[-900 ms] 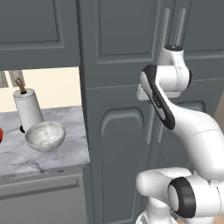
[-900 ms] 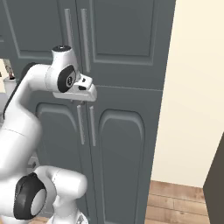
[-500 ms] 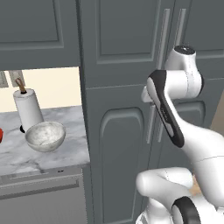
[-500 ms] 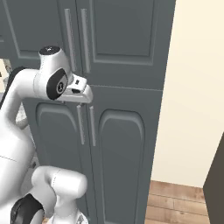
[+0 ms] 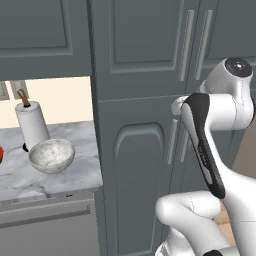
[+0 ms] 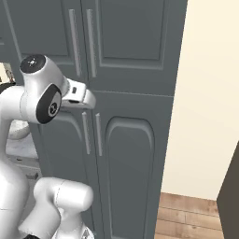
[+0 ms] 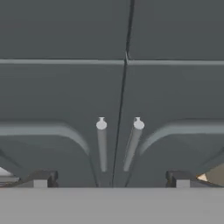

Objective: Open the cabinet. Pick the bowls from the counter and place them in the cabinet. Then close the cabinet.

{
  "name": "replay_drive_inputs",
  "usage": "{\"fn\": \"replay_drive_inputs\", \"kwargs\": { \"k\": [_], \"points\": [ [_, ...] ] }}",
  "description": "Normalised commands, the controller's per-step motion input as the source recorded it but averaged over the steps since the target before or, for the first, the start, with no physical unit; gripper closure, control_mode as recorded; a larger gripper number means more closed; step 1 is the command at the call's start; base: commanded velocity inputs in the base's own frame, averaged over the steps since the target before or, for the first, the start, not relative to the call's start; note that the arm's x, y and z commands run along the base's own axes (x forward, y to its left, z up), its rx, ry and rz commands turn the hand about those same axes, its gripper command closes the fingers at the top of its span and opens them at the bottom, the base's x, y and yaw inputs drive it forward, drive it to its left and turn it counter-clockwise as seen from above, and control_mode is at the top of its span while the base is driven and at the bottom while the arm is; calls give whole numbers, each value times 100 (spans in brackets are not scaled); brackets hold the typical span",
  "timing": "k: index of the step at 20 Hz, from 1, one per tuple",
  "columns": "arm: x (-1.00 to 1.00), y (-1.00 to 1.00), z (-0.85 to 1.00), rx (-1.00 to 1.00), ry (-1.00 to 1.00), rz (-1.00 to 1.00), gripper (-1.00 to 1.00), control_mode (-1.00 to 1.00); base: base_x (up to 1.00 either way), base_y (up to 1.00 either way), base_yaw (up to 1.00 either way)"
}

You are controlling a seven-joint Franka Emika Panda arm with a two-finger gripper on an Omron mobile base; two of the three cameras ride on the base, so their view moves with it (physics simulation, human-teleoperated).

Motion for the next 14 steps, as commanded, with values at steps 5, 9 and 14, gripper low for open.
{"fn": "replay_drive_inputs", "kwargs": {
  "k": [5,9,14],
  "points": [
    [-1,-27,43,0,-13,0,-100,-100,0,0,0],
    [0,-26,42,0,-17,0,-100,-100,0,0,0],
    [0,-15,44,-1,-21,0,-100,-100,0,0,0]
  ]
}}
